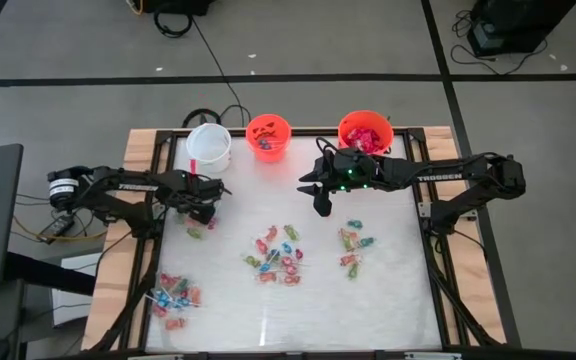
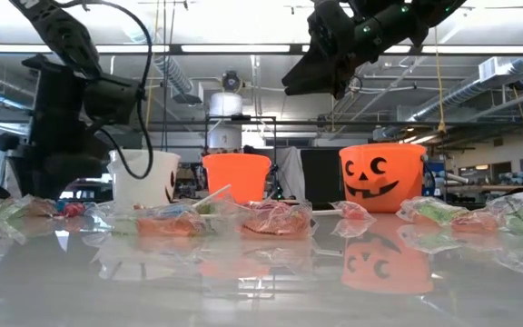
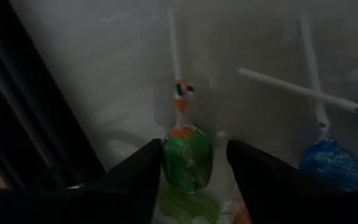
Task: Sort candy by brand, put in halloween buckets
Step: Put the green lollipop into the left orange bucket, then put the red lollipop into the left orange bucket, then put the blue lollipop into the left orange bucket
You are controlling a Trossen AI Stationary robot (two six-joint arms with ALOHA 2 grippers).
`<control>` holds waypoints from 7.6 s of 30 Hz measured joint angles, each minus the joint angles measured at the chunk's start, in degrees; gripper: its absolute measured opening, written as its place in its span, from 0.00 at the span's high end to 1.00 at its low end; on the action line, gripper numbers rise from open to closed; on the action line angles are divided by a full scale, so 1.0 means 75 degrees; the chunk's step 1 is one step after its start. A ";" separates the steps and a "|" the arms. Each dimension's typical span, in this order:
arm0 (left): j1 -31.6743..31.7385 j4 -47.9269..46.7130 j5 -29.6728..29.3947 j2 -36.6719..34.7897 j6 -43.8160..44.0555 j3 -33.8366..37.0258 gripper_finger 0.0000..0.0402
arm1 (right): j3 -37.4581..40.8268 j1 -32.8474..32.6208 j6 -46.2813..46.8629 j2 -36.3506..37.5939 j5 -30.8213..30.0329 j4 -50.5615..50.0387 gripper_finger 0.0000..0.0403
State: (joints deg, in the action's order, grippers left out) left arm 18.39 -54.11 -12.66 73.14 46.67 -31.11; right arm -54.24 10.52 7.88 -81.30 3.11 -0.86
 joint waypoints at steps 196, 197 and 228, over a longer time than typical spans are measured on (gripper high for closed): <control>0.2376 0.1841 0.1409 0.3793 -0.6218 -0.7065 0.61 | 0.0003 0.0536 0.0096 0.0191 -0.0269 -0.0939 0.63; 0.2282 0.1727 0.1375 0.3704 -0.6217 -0.7064 0.61 | 0.0003 0.0536 0.0090 0.0191 -0.0268 -0.0948 0.63; -0.0701 0.0789 -0.0195 -0.0277 -0.3419 -0.3428 0.61 | 0.0003 0.0564 -0.0076 0.0189 -0.0536 -0.1047 0.63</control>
State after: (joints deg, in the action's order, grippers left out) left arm 13.14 -48.19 -14.12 71.06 21.02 -56.81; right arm -54.22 14.76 7.31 -79.88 -0.90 -8.72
